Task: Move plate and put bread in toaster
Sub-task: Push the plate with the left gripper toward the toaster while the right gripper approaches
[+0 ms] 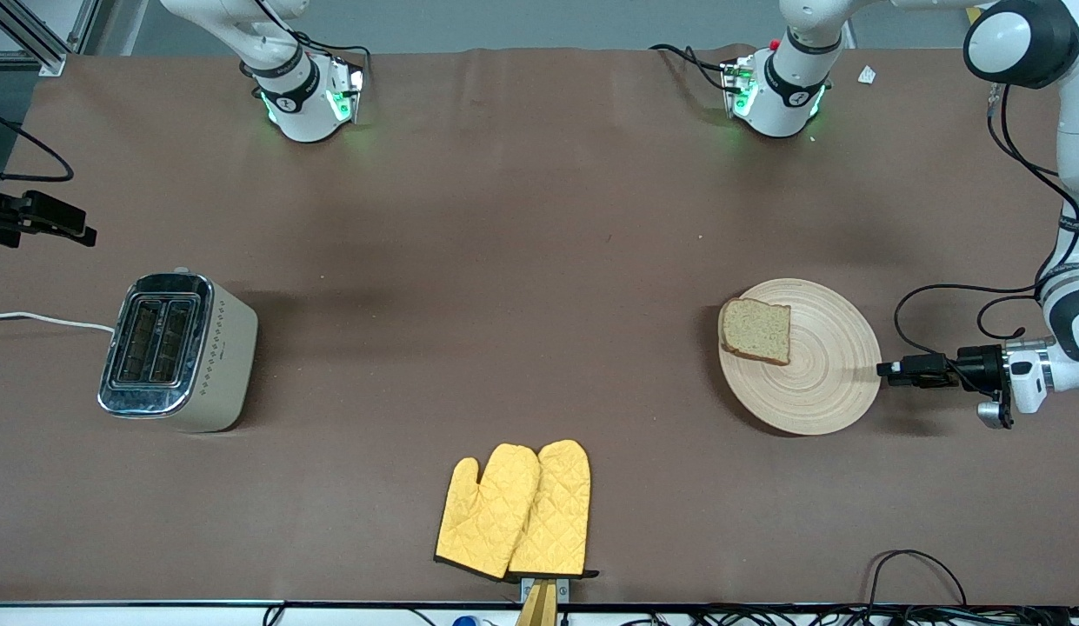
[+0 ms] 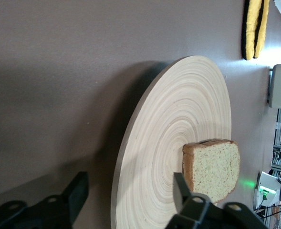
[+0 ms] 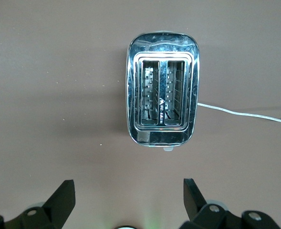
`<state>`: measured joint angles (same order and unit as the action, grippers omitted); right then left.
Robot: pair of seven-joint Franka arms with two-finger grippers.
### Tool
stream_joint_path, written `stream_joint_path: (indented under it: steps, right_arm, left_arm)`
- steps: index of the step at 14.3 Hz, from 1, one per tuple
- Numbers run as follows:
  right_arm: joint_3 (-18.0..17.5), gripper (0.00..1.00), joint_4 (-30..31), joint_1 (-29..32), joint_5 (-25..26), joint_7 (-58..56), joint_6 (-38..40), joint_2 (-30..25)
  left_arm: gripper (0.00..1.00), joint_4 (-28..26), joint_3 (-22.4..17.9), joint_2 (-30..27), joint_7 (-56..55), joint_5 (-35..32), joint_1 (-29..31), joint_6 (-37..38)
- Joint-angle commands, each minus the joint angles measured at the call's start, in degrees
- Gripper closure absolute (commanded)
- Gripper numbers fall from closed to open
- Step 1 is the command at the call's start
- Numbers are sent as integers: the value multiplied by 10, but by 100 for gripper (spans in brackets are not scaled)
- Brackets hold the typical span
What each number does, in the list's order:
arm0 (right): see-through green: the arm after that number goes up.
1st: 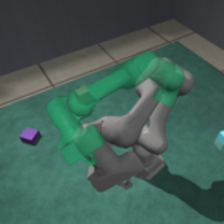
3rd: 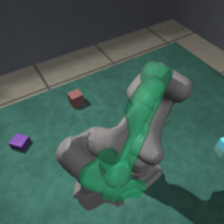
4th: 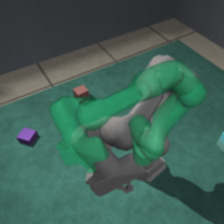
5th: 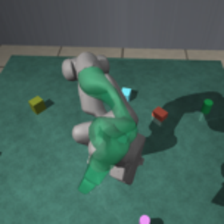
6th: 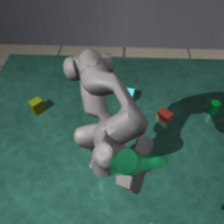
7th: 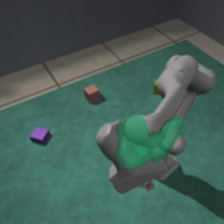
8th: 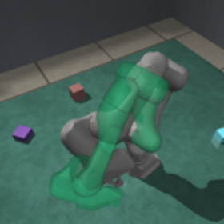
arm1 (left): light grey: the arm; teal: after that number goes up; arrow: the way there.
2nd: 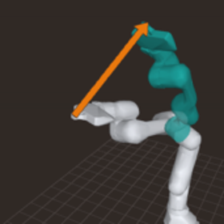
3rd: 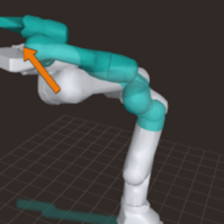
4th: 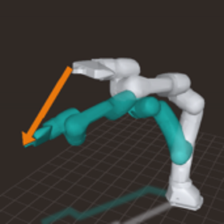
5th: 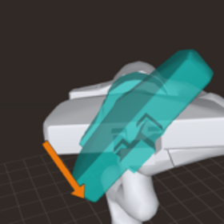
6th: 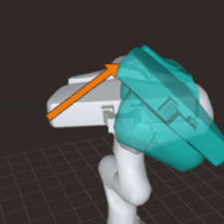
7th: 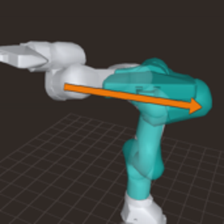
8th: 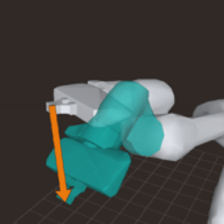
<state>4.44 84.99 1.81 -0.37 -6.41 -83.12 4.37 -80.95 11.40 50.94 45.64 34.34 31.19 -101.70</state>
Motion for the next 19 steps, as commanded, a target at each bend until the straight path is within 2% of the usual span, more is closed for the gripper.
stream_joint_path:
  steps: [1, 4, 6, 7, 9, 11, 13, 14, 16, 19]
  right_arm:
    - [-5, 0, 5, 13, -12, 0, -2, -3]
    - [-6, 0, 4, 14, -12, 0, 0, -3]
    - [-6, 0, 4, 12, -11, 1, 1, -3]
    - [-7, 0, 3, 10, -9, 0, -1, -3]
    - [-7, 0, 3, 9, -4, 0, -3, -3]
    - [-7, 0, 5, 9, -5, 3, -4, -3]
    - [-8, 0, 10, 11, -27, 6, -8, 0]
    - [-7, 0, 22, 13, -62, 8, -27, 2]
    - [-7, 0, 84, 13, -82, 10, -99, 1]
    - [-7, 0, 152, 7, -113, 10, -185, 3]
  left_arm:
    - [64, 6, 2, 21, 56, 27, -1, 1]
    - [72, 5, 2, 30, 85, 37, 1, 4]
    - [87, 5, 2, 29, 91, 37, 1, 8]
    - [100, 5, 3, 28, 95, 37, 0, 11]
    - [100, 5, 23, 22, 89, 38, 0, 17]
    - [100, 7, 68, 20, 67, 38, 1, 17]
    - [100, 7, 120, 22, -3, 39, -9, 12]
    - [100, 7, 142, 23, -28, 50, -25, 1]
    - [100, 7, 152, 22, -44, 106, -90, -38]
    - [100, 6, 151, 25, -49, 204, -215, -157]
